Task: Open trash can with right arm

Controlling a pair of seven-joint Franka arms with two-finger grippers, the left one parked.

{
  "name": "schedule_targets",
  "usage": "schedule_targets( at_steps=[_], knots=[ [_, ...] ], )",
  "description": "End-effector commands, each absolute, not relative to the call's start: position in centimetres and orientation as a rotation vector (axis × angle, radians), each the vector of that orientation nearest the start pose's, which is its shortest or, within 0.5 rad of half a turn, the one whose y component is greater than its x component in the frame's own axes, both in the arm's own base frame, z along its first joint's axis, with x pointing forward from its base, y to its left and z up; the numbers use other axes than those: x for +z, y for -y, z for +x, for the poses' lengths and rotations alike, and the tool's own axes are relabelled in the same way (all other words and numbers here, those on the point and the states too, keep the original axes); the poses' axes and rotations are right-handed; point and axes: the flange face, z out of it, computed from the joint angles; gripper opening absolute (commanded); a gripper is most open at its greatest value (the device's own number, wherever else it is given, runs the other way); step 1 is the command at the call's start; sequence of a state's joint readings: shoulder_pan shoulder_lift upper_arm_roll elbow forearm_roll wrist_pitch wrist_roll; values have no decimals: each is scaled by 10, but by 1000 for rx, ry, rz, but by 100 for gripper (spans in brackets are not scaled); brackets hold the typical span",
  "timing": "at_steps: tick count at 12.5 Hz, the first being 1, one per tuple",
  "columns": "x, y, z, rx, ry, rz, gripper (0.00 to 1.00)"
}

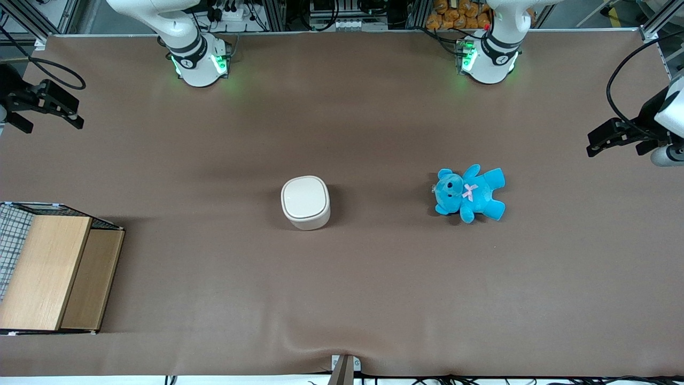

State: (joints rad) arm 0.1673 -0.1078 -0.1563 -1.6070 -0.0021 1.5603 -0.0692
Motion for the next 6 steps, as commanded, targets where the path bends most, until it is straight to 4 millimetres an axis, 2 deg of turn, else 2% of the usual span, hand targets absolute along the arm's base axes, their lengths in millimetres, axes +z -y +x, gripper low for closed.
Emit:
schedule_targets(
  at_steps=[1,4,5,6],
  knots=[
    [664,0,518,-83,137,-3129,100],
    [658,-3,523,-69,140,-3126,100],
    [651,-9,527,-57,149,-3111,100],
    [643,-27,532,-40,174,-3086,100]
  ],
)
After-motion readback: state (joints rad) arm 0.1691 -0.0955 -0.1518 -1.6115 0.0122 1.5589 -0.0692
